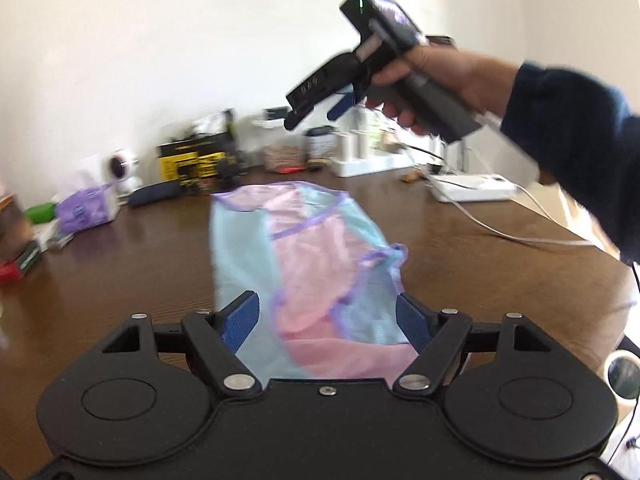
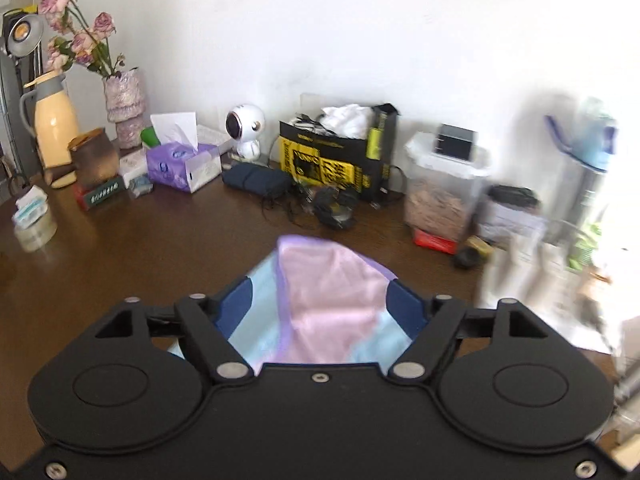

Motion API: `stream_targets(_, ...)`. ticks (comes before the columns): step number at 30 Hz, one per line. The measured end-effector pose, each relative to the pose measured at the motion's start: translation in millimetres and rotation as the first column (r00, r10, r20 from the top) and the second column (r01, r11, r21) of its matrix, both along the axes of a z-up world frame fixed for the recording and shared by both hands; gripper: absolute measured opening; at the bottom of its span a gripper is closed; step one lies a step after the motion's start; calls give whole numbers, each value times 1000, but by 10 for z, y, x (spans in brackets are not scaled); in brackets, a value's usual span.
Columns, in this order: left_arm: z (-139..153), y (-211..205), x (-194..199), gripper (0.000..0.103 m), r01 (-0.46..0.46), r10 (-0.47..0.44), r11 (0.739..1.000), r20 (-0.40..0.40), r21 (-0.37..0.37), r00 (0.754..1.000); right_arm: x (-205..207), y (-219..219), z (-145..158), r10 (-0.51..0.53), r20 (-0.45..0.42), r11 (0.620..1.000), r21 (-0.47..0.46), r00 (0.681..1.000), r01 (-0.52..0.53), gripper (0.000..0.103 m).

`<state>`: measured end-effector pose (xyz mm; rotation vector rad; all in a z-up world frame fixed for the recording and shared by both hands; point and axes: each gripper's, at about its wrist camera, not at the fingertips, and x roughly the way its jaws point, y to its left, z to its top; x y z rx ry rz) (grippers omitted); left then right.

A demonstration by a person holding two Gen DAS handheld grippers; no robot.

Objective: Fold clothes

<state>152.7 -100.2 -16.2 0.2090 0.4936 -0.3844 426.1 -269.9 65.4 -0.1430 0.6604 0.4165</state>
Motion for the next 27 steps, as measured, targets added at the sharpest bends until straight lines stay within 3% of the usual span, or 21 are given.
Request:
stream_targets(3,-165,-273,39,74,70,-68,995,-39,65,997,-81,-210,-112,-31,-38,999,-19,999,30,79)
stream_targets(7,-378,-601,8,74,174,-169,972,-44,158,985,11,-329,-518,-63,-120,998,-28,991,60,79)
stream_targets(9,-461,-665,26,74,189,-180,967,-67,169,981,61,-331,-665,-79,-139,997,-35,987,75,75)
stream_targets(12,-536,-674,106,74,186,-171,971,-106,152,980,136,-314,-862,-102,-158,994,-47,982,96,68)
stream_targets(22,-561,-537,233,70,152,-140,987,-179,58,974,318,-266,-1098,-125,-198,991,-63,972,114,67)
stream_targets(25,-548,-496,236,58,149,-141,989,-195,24,971,365,-267,-1182,-126,-203,992,-49,971,118,67)
stream_targets(27,-546,-455,249,42,141,-138,990,-199,1,970,376,-265,-1195,-127,-198,992,-45,972,120,66)
